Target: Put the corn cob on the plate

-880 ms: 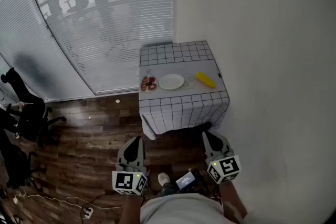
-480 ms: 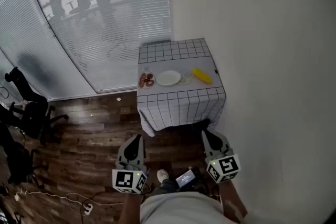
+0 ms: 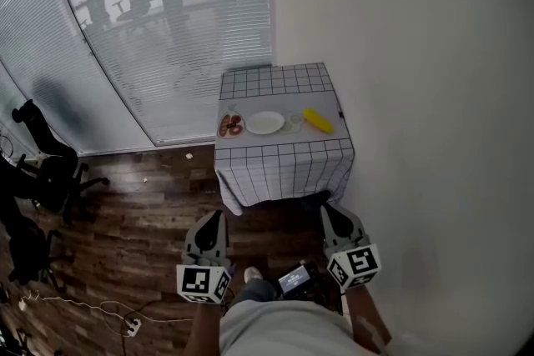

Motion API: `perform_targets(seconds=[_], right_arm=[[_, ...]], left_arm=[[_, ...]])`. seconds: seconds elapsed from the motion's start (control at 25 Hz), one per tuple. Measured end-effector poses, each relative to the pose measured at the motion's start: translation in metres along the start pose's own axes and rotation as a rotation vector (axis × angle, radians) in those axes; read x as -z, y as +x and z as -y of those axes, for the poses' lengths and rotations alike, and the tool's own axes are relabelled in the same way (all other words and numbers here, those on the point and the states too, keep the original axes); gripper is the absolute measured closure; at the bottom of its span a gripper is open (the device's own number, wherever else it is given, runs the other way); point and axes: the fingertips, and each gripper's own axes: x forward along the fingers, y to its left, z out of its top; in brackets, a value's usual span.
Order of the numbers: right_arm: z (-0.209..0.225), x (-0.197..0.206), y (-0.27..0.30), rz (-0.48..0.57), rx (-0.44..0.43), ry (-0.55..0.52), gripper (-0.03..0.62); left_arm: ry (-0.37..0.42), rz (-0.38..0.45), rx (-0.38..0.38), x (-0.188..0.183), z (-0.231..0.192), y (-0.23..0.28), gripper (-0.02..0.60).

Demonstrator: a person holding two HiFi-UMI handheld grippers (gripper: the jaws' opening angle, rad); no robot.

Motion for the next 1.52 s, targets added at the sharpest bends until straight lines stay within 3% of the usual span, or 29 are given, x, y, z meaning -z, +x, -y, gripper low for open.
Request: perform_targets(seconds=[0.52, 1.12, 1.32, 1.52], right_arm=[[0.046, 0.007, 0.045, -0.01, 0.029, -0.025, 0.588], [0.113, -0.002, 0.2, -0.049, 0.104, -0.03, 0.586], [0.124, 0.004, 0.244, -0.074, 0.121, -0.022, 0.586], [0.131, 0.016, 0.263, -0.118, 0.147, -0.014, 0.586]], left_arm=[[-0.017, 0.007, 0.037, 0.016, -0.006, 0.08, 0.573], [-0.031, -0.014, 0.118, 0.016, -0.087, 0.25, 0.574], [-0.042, -0.036, 0.132, 0.029, -0.115, 0.286, 0.574], [0.004, -0.079, 0.15, 0.042, -0.136, 0.314, 0.574]])
